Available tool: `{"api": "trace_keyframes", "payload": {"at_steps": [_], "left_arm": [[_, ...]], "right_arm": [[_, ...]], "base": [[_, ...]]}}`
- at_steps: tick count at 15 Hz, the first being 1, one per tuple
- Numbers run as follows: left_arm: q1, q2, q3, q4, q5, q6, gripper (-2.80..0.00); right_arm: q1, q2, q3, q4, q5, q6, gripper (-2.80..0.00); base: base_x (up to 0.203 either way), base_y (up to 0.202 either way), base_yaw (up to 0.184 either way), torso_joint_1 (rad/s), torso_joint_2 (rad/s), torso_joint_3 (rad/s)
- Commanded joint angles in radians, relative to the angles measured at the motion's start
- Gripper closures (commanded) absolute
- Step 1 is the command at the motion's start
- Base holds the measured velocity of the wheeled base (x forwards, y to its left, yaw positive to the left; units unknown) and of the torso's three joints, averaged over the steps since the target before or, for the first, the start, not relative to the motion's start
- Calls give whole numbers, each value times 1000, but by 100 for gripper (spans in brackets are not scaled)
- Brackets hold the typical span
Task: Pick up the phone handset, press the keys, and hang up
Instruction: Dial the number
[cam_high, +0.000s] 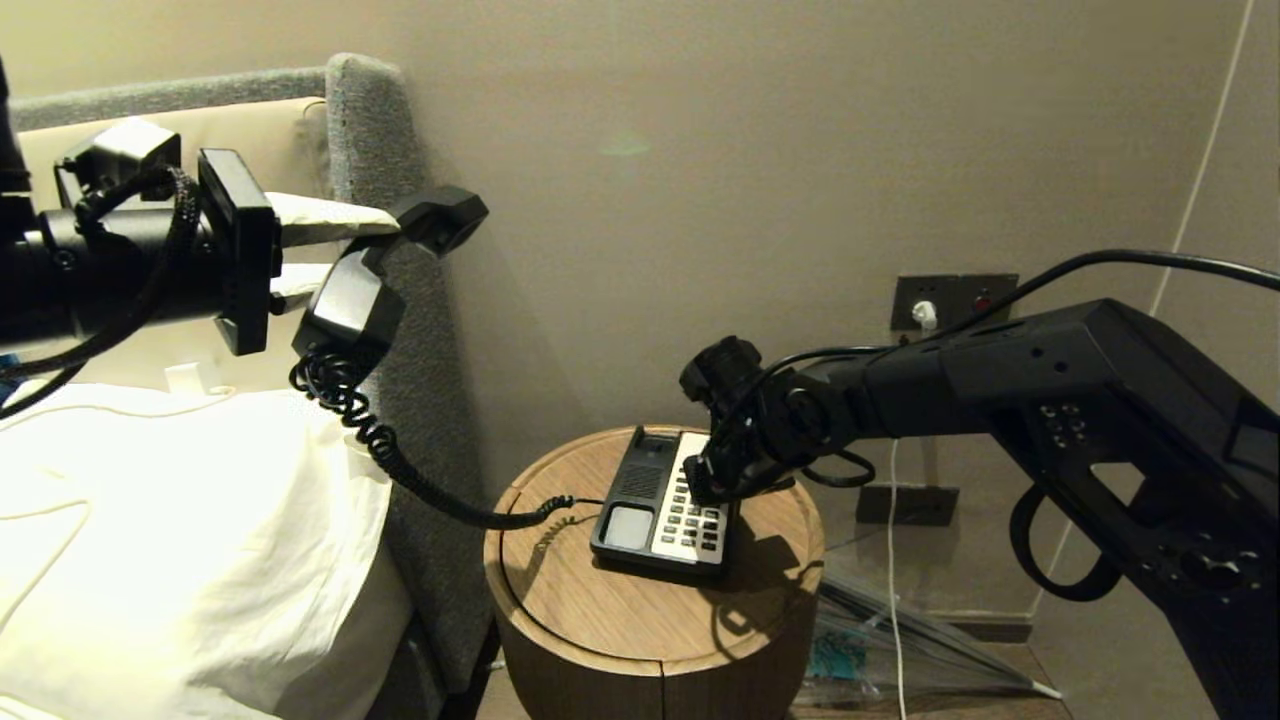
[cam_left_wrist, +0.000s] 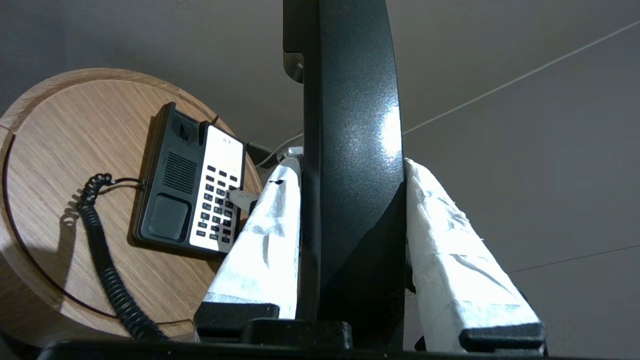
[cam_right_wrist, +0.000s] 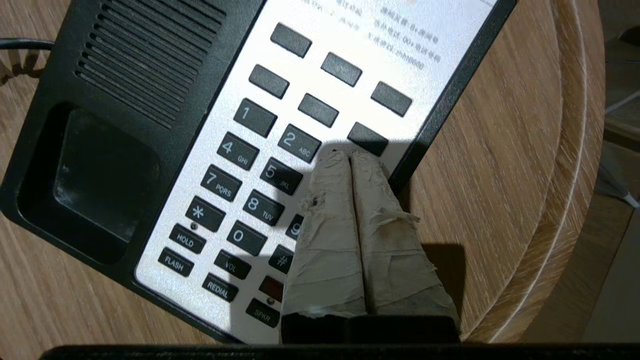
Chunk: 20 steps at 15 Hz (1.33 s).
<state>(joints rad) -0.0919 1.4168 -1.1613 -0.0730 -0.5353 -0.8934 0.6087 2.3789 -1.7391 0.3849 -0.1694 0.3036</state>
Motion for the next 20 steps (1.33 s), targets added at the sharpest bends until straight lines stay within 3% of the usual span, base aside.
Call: {"api": "trace_keyframes", "payload": {"at_steps": [1,13,20], "left_arm": [[1,-2,2,1,-3,-6,0],[0,-2,3,1,-5,-7,0],[0,-9,8,1,-6,-6,0]], "right_arm": [[0,8,7,6,-2,2,0],[2,-42,10,46,1,5,0],[32,-88,22,101,62,19,0]], "base": [[0,0,0,0,0,0],[0,0,0,0,0,0],[0,0,0,0,0,0]]}}
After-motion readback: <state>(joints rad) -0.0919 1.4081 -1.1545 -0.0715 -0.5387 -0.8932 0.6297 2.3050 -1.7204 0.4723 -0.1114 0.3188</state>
